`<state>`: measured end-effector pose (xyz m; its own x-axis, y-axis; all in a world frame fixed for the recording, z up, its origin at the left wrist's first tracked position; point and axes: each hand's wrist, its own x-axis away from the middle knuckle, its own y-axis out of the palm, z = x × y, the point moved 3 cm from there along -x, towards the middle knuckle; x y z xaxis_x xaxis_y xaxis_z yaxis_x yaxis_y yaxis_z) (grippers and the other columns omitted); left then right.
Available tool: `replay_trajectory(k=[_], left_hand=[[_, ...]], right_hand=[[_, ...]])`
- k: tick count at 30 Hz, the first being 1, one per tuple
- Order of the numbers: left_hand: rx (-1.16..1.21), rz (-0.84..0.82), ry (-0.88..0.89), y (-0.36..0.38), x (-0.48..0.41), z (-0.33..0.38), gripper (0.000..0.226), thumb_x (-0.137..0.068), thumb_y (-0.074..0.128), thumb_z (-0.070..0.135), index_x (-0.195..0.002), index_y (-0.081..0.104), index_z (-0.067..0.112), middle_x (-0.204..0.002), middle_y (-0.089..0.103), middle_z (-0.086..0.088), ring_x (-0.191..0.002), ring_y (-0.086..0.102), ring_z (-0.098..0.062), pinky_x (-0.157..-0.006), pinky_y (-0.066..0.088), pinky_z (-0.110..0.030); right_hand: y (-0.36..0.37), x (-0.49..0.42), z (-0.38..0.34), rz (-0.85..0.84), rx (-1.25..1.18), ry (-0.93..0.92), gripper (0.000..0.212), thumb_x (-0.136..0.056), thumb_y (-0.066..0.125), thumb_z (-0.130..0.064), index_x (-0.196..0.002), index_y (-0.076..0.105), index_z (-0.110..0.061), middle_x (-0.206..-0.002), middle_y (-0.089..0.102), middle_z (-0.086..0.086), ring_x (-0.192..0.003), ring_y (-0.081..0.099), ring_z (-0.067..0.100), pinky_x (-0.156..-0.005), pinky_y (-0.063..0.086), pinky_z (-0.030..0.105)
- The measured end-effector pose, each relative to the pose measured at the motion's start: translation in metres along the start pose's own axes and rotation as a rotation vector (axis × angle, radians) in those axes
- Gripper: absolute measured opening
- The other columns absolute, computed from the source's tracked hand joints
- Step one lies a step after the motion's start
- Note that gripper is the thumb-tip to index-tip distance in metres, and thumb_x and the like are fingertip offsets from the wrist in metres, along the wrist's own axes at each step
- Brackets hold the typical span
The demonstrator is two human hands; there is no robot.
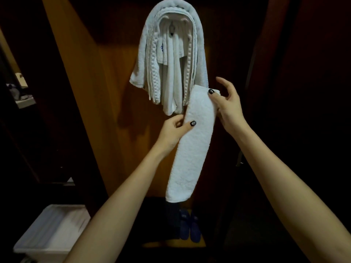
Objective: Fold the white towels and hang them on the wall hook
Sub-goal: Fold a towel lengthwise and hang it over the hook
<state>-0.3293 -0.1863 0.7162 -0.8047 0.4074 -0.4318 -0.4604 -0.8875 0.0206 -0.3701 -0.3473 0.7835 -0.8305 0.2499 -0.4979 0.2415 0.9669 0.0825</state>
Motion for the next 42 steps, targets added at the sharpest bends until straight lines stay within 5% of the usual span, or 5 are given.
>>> replay_trajectory(k=[5, 10, 29, 34, 42], left_hand=[[-0.022, 0.158, 0.087, 0.003, -0.001, 0.004, 0.031, -0.085, 0.068, 0.008, -0.096, 0.045, 0.026, -0.096, 0.068, -0.016, -0.081, 0.067, -0.02, -0.07, 0.055, -0.037], [-0.154, 0.265, 0.175, 0.006, 0.006, 0.005, 0.025, -0.087, 0.067, 0.012, -0.085, 0.047, 0.026, -0.076, 0.062, -0.009, -0.071, 0.06, -0.015, -0.064, 0.049, -0.034], [0.064, -0.182, -0.107, 0.026, 0.073, -0.07, 0.061, -0.08, 0.068, -0.002, -0.12, 0.05, 0.04, -0.124, 0.057, 0.014, -0.106, 0.063, -0.011, -0.087, 0.051, -0.023], [0.305, 0.002, -0.272, 0.026, 0.091, -0.098, 0.075, -0.078, 0.067, -0.011, -0.125, 0.048, 0.045, -0.132, 0.058, -0.006, -0.117, 0.058, -0.03, -0.096, 0.047, -0.049], [0.225, 0.095, -0.442, 0.013, 0.095, -0.112, 0.029, -0.083, 0.069, 0.01, -0.106, 0.063, 0.025, -0.106, 0.072, 0.003, -0.101, 0.064, -0.019, -0.088, 0.047, -0.04]], right_hand=[[0.007, 0.021, 0.02, -0.196, 0.023, -0.095, 0.075, -0.093, 0.06, -0.004, -0.15, 0.021, -0.034, -0.157, 0.03, 0.0, -0.137, 0.043, 0.019, -0.108, 0.044, 0.043], [0.008, 0.027, 0.03, -0.082, 0.033, -0.046, 0.038, -0.091, 0.058, 0.001, -0.122, 0.062, -0.021, -0.123, 0.064, -0.009, -0.122, 0.057, 0.011, -0.108, 0.043, 0.039], [-0.031, 0.0, 0.02, 0.058, -0.248, 0.181, 0.027, -0.089, 0.059, -0.009, -0.1, 0.073, -0.029, -0.095, 0.074, -0.008, -0.077, 0.072, 0.008, -0.062, 0.055, 0.023], [-0.04, 0.002, 0.03, 0.107, -0.236, 0.196, 0.027, -0.089, 0.06, -0.01, -0.101, 0.074, -0.029, -0.124, 0.061, 0.003, -0.102, 0.065, 0.018, -0.07, 0.056, 0.026], [-0.054, 0.007, 0.048, 0.117, -0.345, 0.212, 0.027, -0.092, 0.057, -0.006, -0.105, 0.071, -0.025, -0.132, 0.057, 0.008, -0.11, 0.063, 0.021, -0.082, 0.057, 0.033]])
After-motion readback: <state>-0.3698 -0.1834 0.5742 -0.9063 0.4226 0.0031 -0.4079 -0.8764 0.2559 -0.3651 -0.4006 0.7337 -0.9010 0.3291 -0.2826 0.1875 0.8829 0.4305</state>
